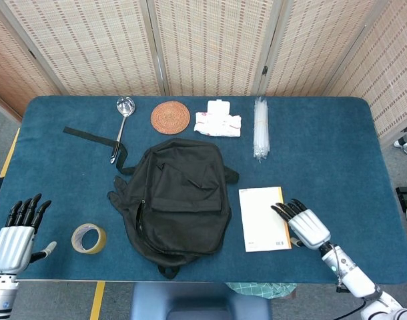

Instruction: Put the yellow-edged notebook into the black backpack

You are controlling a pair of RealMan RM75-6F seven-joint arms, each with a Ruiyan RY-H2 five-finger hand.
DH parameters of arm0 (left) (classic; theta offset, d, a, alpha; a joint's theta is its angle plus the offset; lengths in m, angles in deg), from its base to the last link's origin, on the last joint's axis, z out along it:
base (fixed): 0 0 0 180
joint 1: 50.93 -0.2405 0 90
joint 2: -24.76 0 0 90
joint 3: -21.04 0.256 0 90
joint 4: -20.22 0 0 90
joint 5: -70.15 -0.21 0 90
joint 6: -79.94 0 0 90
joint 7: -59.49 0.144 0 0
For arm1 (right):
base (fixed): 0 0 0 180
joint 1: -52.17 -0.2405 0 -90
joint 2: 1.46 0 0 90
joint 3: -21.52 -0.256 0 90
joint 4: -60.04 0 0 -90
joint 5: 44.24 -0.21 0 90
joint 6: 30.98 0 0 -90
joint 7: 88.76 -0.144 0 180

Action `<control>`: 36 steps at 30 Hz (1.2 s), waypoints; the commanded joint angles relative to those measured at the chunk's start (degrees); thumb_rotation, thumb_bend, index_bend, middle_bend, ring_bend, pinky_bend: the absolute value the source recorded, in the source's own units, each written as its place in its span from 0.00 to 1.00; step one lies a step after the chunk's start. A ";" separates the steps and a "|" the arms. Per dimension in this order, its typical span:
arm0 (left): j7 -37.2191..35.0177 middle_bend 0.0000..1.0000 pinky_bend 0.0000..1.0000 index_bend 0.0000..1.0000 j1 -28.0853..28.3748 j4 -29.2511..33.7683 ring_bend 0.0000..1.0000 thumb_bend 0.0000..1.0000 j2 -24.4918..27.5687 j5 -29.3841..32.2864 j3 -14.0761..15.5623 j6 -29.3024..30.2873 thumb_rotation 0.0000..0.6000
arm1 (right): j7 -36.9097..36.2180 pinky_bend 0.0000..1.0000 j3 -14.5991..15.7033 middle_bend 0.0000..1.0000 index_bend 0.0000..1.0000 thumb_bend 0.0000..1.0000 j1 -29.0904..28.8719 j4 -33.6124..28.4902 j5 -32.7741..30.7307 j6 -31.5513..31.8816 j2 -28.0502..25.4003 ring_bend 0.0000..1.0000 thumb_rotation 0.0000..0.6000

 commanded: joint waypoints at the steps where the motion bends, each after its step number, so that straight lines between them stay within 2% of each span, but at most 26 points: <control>1: -0.25 0.04 0.00 0.14 -0.01 -0.27 0.07 0.23 -0.11 -0.12 0.05 0.01 1.00 | 0.42 0.13 -0.10 0.15 0.10 0.20 -0.57 -0.62 0.37 0.38 0.78 0.18 1.00; 8: -1.43 0.04 0.00 0.14 0.05 -1.59 0.07 0.23 -0.50 0.33 0.05 -0.50 1.00 | 1.98 0.13 -0.52 0.15 0.10 0.20 -2.94 -2.84 0.54 -1.40 2.60 0.18 1.00; 14: -2.20 0.04 0.00 0.14 -0.09 -2.19 0.07 0.23 -0.62 0.39 0.02 -0.34 1.00 | 2.61 0.13 -0.72 0.15 0.11 0.20 -4.17 -3.93 1.36 -0.50 2.96 0.19 1.00; 22: -2.29 0.04 0.00 0.14 -0.03 -2.43 0.07 0.23 -0.92 0.24 0.15 -0.52 1.00 | 3.25 0.13 0.22 0.16 0.13 0.20 -4.77 -2.47 0.97 -1.62 1.95 0.20 1.00; 36: -2.21 0.04 0.00 0.14 -0.16 -2.36 0.07 0.23 -0.90 0.38 0.19 -0.49 1.00 | 1.99 0.13 -0.06 0.16 0.15 0.20 -6.62 -0.20 0.39 -2.30 4.05 0.21 1.00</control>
